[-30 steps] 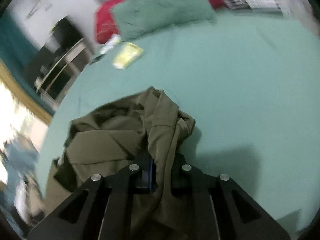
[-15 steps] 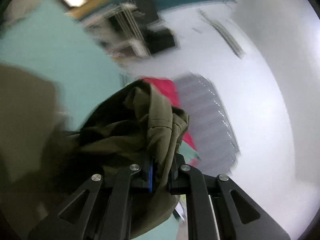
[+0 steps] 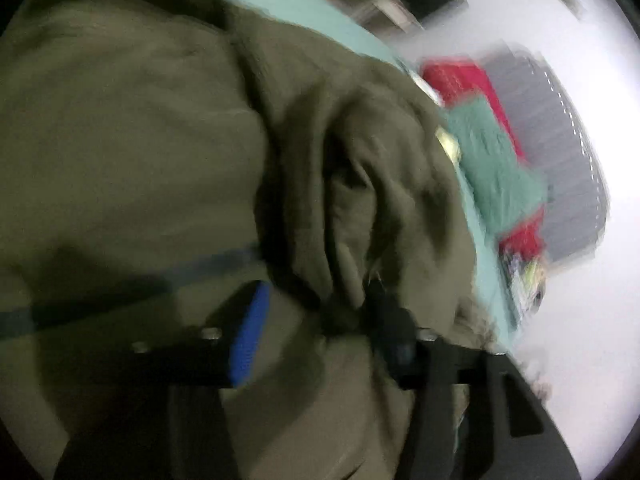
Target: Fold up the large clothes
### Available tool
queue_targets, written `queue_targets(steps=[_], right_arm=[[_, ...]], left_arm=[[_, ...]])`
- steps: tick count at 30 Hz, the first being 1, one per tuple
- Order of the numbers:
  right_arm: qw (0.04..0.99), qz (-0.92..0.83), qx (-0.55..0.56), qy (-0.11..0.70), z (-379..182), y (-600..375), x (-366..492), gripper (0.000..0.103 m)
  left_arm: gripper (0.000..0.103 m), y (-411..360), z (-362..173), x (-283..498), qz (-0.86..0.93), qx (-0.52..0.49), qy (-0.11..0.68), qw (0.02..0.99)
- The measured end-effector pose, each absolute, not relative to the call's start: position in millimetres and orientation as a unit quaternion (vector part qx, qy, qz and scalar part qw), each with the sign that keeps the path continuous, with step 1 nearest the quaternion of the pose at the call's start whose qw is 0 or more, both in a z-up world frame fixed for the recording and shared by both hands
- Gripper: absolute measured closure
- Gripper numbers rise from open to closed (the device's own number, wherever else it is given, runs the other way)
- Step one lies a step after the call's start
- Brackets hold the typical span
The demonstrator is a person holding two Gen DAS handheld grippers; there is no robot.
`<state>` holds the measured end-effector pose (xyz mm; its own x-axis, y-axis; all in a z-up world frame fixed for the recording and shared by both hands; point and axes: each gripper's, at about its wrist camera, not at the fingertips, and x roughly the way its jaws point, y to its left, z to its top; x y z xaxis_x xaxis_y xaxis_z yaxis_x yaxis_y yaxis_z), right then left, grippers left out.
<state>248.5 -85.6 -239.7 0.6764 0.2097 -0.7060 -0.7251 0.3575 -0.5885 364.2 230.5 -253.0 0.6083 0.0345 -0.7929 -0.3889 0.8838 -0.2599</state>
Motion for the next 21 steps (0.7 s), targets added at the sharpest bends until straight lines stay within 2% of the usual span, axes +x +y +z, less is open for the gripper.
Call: queue_targets(steps=[2, 5, 7, 10, 13, 14, 15, 16, 19, 21], right_arm=[[0.810, 0.285, -0.414, 0.301, -215.1, -93.3, 259.3, 0.040], [0.862, 0.278, -0.295, 0.306, -167.1, -73.9, 294.2, 0.023], [0.878, 0.291, -0.219, 0.310, -151.0, -51.1, 323.1, 0.019], [0.861, 0.321, -0.147, 0.366, -160.5, -19.7, 367.6, 0.018], [0.818, 0.310, -0.155, 0.459, -204.0, 8.8, 409.8, 0.018], [0.800, 0.310, -0.153, 0.491, -218.4, 15.0, 418.7, 0.024], [0.790, 0.321, -0.145, 0.502, -224.1, 17.1, 426.5, 0.081], [0.789, 0.323, -0.157, 0.498, -225.5, 18.7, 431.0, 0.099], [0.807, 0.301, -0.228, 0.454, -194.6, 15.9, 439.7, 0.098], [0.819, 0.271, -0.312, 0.398, -160.5, 17.7, 452.4, 0.098]], left_arm=[[0.027, 232.5, -253.5, 365.9, 0.119, -0.210, 0.428, 0.871], [0.027, 235.0, -255.3, 368.5, 0.119, -0.215, 0.430, 0.869], [0.027, 234.3, -256.8, 368.3, 0.117, -0.216, 0.433, 0.867], [0.027, 232.3, -258.5, 368.4, 0.115, -0.213, 0.436, 0.867], [0.027, 232.9, -260.1, 369.8, 0.115, -0.218, 0.440, 0.864], [0.027, 233.0, -260.7, 370.9, 0.114, -0.219, 0.441, 0.863], [0.027, 232.6, -261.1, 371.6, 0.113, -0.219, 0.442, 0.863], [0.027, 232.4, -261.6, 372.5, 0.112, -0.217, 0.443, 0.863], [0.027, 232.9, -263.1, 374.3, 0.112, -0.218, 0.446, 0.861], [0.027, 233.3, -264.4, 374.4, 0.114, -0.220, 0.447, 0.859]])
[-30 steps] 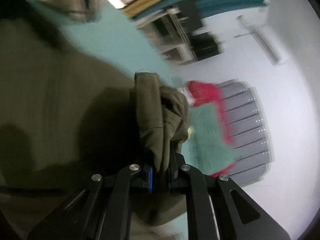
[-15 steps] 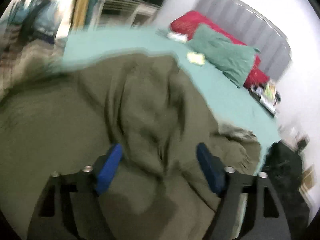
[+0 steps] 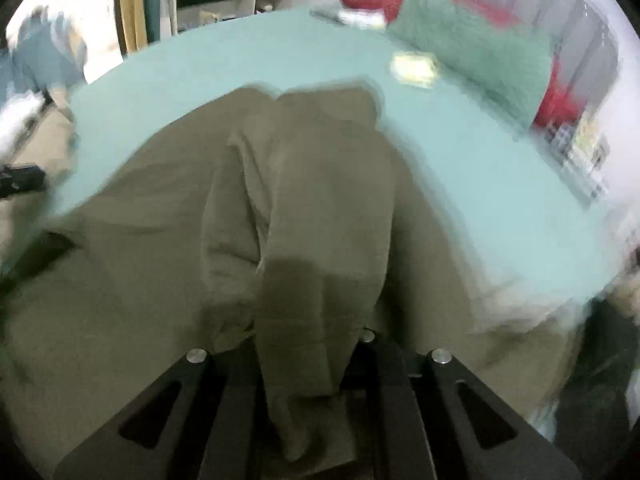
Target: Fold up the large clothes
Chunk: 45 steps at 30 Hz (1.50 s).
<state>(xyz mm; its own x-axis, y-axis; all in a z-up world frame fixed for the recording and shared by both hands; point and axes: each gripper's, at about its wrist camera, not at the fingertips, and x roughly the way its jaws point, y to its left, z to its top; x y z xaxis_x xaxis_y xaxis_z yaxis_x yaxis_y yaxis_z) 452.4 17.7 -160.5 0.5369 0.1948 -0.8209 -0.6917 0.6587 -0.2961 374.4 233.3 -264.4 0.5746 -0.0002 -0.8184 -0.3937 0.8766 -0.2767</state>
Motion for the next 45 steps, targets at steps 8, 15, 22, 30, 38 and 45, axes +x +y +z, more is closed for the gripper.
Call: queue_targets(steps=[8, 15, 22, 30, 38, 45], right_arm=[[0.669, 0.026, -0.743, -0.022, -129.6, 19.9, 523.2, 0.098], [0.686, 0.180, -0.704, 0.036, -226.1, 0.2, 427.4, 0.098], [0.788, 0.261, -0.493, 0.259, -247.6, -19.4, 416.9, 0.067], [0.863, 0.349, -0.177, 0.319, -148.6, -15.0, 456.9, 0.000], [0.789, 0.400, 0.005, 0.466, -258.6, 31.8, 471.3, 0.000], [0.806, 0.386, -0.116, 0.433, -254.0, 56.7, 410.7, 0.000]], left_arm=[[0.027, 226.2, -264.8, 376.8, 0.111, -0.223, 0.450, 0.857], [0.027, 219.1, -264.6, 380.9, 0.101, -0.220, 0.454, 0.857], [0.027, 215.8, -265.1, 372.7, 0.098, -0.217, 0.458, 0.856], [0.027, 215.4, -266.0, 377.6, 0.099, -0.217, 0.458, 0.856], [0.027, 215.1, -267.8, 380.3, 0.096, -0.211, 0.462, 0.856], [0.027, 222.8, -266.7, 380.0, 0.107, -0.210, 0.460, 0.856]])
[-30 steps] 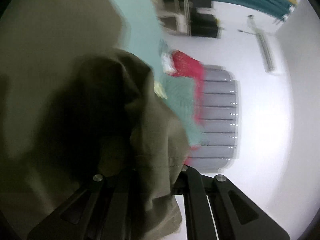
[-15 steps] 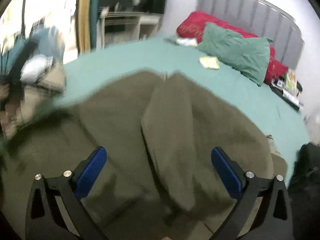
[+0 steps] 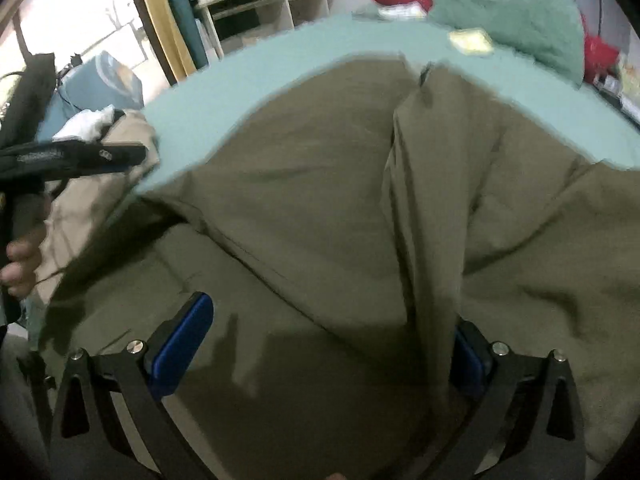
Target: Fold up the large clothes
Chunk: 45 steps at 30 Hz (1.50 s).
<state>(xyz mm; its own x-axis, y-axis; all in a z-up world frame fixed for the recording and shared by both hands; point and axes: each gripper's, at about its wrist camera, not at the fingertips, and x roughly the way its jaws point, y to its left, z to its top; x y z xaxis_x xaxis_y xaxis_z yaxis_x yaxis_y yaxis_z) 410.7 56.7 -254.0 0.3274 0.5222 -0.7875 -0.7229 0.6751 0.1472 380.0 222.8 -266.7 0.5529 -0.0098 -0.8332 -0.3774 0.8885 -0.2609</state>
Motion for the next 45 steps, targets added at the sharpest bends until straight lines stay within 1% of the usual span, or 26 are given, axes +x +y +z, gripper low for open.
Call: queue_targets(steps=[3, 5, 6, 7, 10, 13, 14, 16, 17, 19, 22, 24, 28, 34, 38, 45], right_arm=[[0.860, 0.357, -0.089, 0.355, -206.7, 28.7, 410.1, 0.000], [0.897, 0.300, -0.105, 0.307, -183.5, 14.4, 424.5, 0.000], [0.909, 0.264, -0.119, 0.300, -181.2, 10.3, 438.4, 0.000], [0.914, 0.241, -0.122, 0.304, -181.5, 5.8, 455.4, 0.000], [0.903, 0.241, -0.065, 0.350, -202.6, -13.3, 510.4, 0.000], [0.852, 0.226, 0.019, 0.473, -268.9, -37.6, 543.8, 0.000], [0.846, 0.216, 0.014, 0.488, -286.9, -38.8, 541.4, 0.000], [0.857, 0.207, -0.014, 0.472, -300.9, -37.0, 524.5, 0.001], [0.871, 0.204, -0.019, 0.448, -295.9, -38.1, 510.9, 0.001], [0.883, 0.187, -0.014, 0.431, -288.0, -37.5, 498.9, 0.001], [0.913, 0.179, -0.030, 0.364, -261.7, -40.7, 470.2, 0.001], [0.920, 0.175, -0.043, 0.347, -256.7, -45.0, 444.2, 0.001], [0.914, 0.161, -0.065, 0.368, -252.9, -72.4, 402.0, 0.001], [0.908, 0.101, -0.049, 0.404, -237.0, -164.3, 350.1, 0.001], [0.900, 0.070, -0.029, 0.430, -233.9, -222.7, 304.1, 0.001], [0.884, 0.047, 0.013, 0.465, -249.6, -294.3, 229.6, 0.001]], left_arm=[[0.027, 221.9, -267.3, 378.5, 0.105, -0.213, 0.460, 0.856], [0.027, 220.8, -267.8, 377.8, 0.104, -0.211, 0.461, 0.856], [0.027, 219.7, -268.1, 377.5, 0.103, -0.210, 0.461, 0.856], [0.027, 218.4, -268.6, 376.6, 0.102, -0.207, 0.461, 0.857], [0.027, 214.3, -268.8, 379.0, 0.100, -0.200, 0.464, 0.857], [0.027, 213.2, -269.0, 381.4, 0.101, -0.193, 0.465, 0.858], [0.027, 212.6, -269.1, 382.5, 0.101, -0.191, 0.466, 0.858], [0.027, 211.7, -270.1, 382.9, 0.100, -0.188, 0.468, 0.858], [0.027, 210.6, -270.7, 382.3, 0.100, -0.184, 0.470, 0.858], [0.027, 210.0, -270.6, 377.8, 0.096, -0.184, 0.468, 0.859], [0.027, 206.7, -266.5, 366.2, 0.077, -0.178, 0.460, 0.866], [0.027, 201.8, -263.5, 358.0, 0.074, -0.159, 0.453, 0.874], [0.027, 193.6, -263.5, 341.2, 0.056, -0.147, 0.454, 0.877], [0.028, 185.1, -261.0, 290.2, 0.051, -0.162, 0.439, 0.882], [0.028, 180.1, -272.5, 251.5, 0.067, -0.175, 0.463, 0.866], [0.028, 177.3, -295.6, 173.7, 0.119, -0.153, 0.508, 0.839]])
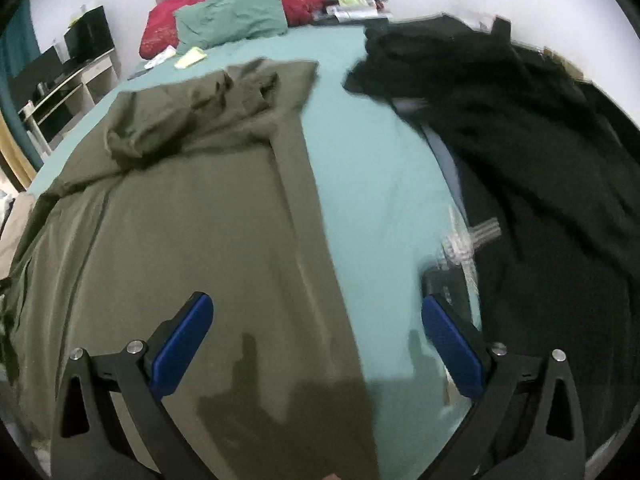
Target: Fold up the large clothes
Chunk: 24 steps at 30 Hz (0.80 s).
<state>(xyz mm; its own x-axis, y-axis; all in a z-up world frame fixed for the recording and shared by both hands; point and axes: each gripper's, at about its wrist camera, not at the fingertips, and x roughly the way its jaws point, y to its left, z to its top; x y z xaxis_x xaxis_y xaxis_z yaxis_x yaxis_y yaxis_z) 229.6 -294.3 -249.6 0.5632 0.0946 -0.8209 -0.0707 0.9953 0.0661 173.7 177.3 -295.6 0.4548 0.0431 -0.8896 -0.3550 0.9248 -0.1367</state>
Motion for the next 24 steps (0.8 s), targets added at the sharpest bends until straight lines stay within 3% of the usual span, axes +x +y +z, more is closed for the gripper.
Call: queue_targets(steps=[4, 6, 17, 23, 24], right_arm=[[0.864, 0.051, 0.021, 0.500, -274.1, -312.2, 197.6, 0.001], [0.853, 0.057, 0.034, 0.517, -283.7, -315.9, 188.8, 0.016], [0.864, 0.056, 0.035, 0.500, -288.8, -299.7, 135.2, 0.046], [0.872, 0.045, 0.041, 0.486, -288.0, -293.4, 124.2, 0.059], [0.871, 0.047, 0.047, 0.486, -287.0, -294.2, 122.8, 0.068]], left_arm=[[0.028, 172.7, -305.6, 147.9, 0.138, -0.124, 0.525, 0.831], [0.028, 170.0, -308.5, 139.7, 0.140, -0.112, 0.527, 0.831], [0.028, 175.9, -311.3, 103.8, 0.114, -0.157, 0.506, 0.841], [0.028, 146.4, -314.5, 104.2, 0.116, -0.068, 0.536, 0.833], [0.028, 146.0, -314.3, 103.7, 0.114, -0.064, 0.536, 0.834]])
